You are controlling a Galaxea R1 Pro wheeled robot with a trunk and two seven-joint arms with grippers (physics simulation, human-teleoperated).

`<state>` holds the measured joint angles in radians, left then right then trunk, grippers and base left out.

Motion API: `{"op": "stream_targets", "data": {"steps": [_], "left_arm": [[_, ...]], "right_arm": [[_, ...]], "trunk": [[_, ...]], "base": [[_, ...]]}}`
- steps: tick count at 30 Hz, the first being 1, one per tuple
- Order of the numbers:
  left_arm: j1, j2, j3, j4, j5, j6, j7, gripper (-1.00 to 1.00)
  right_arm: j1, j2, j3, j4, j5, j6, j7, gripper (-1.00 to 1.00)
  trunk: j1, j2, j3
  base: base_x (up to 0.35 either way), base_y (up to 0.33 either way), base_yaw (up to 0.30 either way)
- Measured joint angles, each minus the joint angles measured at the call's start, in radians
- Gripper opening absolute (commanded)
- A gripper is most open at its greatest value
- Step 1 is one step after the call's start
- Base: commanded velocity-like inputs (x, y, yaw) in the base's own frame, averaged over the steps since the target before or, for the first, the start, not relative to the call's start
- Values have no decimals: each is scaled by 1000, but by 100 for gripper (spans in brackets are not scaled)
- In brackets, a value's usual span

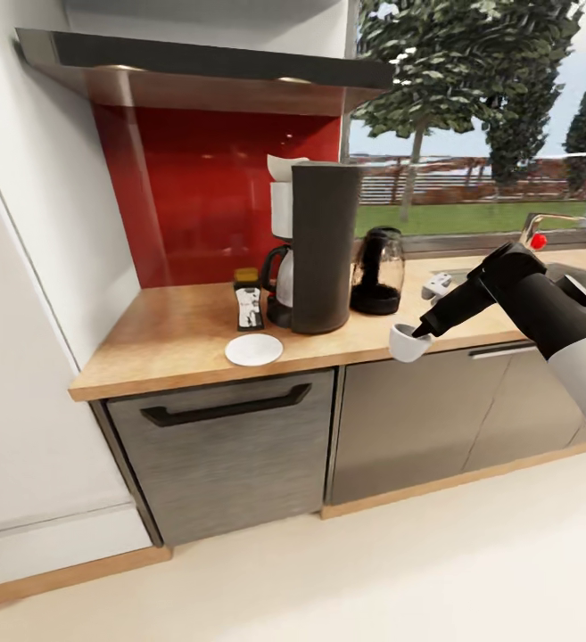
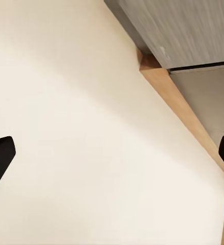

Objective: Set up a coffee station on the kitchen countertop: keep the coffee maker on the countertop, move the bottle of coffee from the kitchen shelf to the counter next to the coffee maker, place a paper coffee filter on top of the coffee maker, put the saucer next to the coffee maker with the coffee cup on the saucer, and place the electric kettle next to the coffee maker.

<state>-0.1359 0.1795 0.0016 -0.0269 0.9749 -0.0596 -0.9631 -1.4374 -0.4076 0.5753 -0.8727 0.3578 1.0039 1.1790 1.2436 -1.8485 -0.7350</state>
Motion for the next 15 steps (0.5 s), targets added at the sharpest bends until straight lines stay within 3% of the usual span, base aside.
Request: {"op": "stream_targets", "data": {"steps": [6,11,15], "left_arm": [[0,0,0,0,0,0,0,100],[0,0,0,0,0,0,0,100],[0,0,0,0,0,0,0,100]], "right_arm": [[0,0,-1,0,0,0,0,-100],[0,0,-1,0,0,0,0,-100],[0,0,0,0,0,0,0,-100]], "trunk": [[0,0,1],[0,0,4],[0,0,8]], "base": [[-1,298,-67],[0,289,-201],[0,107,-233]]}}
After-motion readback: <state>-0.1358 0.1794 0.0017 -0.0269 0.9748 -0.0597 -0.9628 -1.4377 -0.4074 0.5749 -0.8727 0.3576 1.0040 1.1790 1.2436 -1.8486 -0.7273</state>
